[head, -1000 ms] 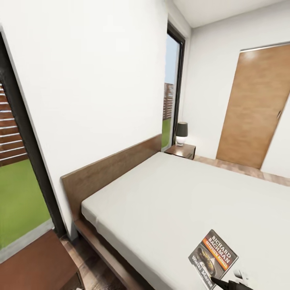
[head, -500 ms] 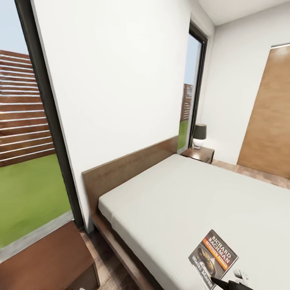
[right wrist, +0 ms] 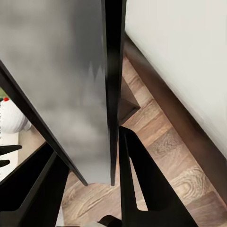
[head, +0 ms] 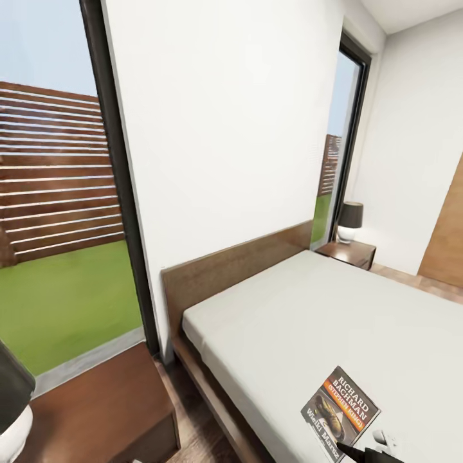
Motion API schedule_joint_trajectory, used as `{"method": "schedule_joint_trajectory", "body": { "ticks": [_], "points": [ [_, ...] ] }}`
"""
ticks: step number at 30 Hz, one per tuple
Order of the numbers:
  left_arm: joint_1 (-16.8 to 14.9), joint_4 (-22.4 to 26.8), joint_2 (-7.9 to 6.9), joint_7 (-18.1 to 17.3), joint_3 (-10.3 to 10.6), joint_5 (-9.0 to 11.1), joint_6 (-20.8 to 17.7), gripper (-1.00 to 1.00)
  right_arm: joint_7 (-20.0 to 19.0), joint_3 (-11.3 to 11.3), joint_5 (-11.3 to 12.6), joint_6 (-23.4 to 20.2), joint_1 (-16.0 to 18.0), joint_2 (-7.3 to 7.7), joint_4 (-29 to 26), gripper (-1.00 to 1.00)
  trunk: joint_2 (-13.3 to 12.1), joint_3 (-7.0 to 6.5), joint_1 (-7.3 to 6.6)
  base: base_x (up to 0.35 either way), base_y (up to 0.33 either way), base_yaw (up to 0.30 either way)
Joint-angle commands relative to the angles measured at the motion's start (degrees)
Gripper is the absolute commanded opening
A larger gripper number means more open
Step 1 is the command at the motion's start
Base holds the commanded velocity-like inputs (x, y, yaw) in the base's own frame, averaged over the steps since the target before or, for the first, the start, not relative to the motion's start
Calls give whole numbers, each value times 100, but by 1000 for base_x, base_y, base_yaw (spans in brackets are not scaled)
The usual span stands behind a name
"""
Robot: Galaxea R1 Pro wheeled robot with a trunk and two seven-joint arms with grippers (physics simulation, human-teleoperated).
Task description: In the bedroom, move the book from the bed onto either nightstand, and place the two sandals side by side next to the bed.
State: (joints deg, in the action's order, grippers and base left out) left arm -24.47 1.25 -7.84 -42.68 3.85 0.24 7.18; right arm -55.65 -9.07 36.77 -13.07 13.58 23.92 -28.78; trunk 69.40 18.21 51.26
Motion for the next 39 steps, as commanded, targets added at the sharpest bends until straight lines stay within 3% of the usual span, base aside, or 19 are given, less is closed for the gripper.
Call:
{"method": "schedule_joint_trajectory", "body": {
  "ticks": [1, 39],
  "points": [
    [-5, -5, 0, -3, 38, 2, 47, 100, -7, -25, 75, -56, 4, 7, -5, -100, 5, 4, 0, 0, 0, 277],
    [-4, -11, 1, -3, 42, 2, 47, 100, 2, -31, 71, -56, 4, 6, -5, -100, 5, -94, 0, 0, 0, 278]
  ]
}}
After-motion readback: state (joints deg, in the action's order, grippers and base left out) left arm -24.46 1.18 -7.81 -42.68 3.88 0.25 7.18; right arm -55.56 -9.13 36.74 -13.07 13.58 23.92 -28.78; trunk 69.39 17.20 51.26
